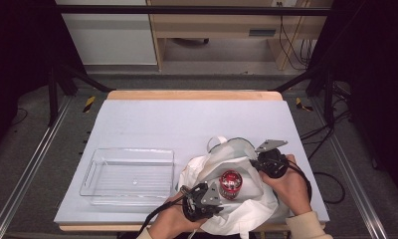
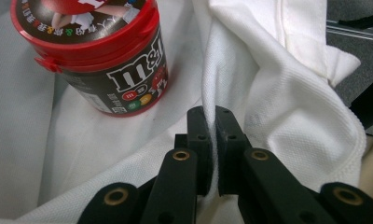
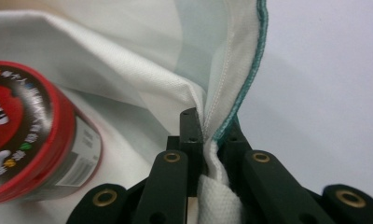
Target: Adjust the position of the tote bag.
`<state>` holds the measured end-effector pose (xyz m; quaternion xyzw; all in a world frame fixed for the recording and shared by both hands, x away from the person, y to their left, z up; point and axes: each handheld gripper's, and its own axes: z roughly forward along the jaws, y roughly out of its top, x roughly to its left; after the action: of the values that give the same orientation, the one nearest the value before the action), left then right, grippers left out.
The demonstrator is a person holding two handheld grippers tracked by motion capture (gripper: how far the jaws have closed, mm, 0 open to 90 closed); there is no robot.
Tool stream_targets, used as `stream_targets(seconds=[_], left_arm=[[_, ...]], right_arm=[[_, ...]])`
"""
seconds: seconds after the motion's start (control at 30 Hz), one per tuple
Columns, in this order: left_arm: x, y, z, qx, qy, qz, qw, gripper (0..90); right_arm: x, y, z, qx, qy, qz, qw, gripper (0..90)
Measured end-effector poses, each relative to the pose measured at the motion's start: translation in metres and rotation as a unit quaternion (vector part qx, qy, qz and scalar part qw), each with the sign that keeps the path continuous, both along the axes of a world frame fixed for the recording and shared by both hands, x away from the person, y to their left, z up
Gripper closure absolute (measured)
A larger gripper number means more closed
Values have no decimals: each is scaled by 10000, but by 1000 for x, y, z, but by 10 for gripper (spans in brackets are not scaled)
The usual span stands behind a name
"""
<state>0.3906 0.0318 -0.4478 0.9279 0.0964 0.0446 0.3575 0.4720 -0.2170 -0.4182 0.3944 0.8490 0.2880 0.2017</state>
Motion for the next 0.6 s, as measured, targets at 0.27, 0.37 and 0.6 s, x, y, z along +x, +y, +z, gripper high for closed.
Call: stream_targets(seconds=[0.27, 0.37, 0.6], left_arm=[[-3, 2, -1, 103, -50, -53, 9999, 878], [-4, 4, -1, 116, -46, -77, 9999, 880], [-5, 4, -3, 30, -38, -24, 10000, 876]], right_arm=[[12, -7, -12, 96, 143, -137, 9998, 836], [13, -7, -13, 85, 122, -139, 9998, 836], [12, -8, -14, 152, 85, -150, 9997, 834]])
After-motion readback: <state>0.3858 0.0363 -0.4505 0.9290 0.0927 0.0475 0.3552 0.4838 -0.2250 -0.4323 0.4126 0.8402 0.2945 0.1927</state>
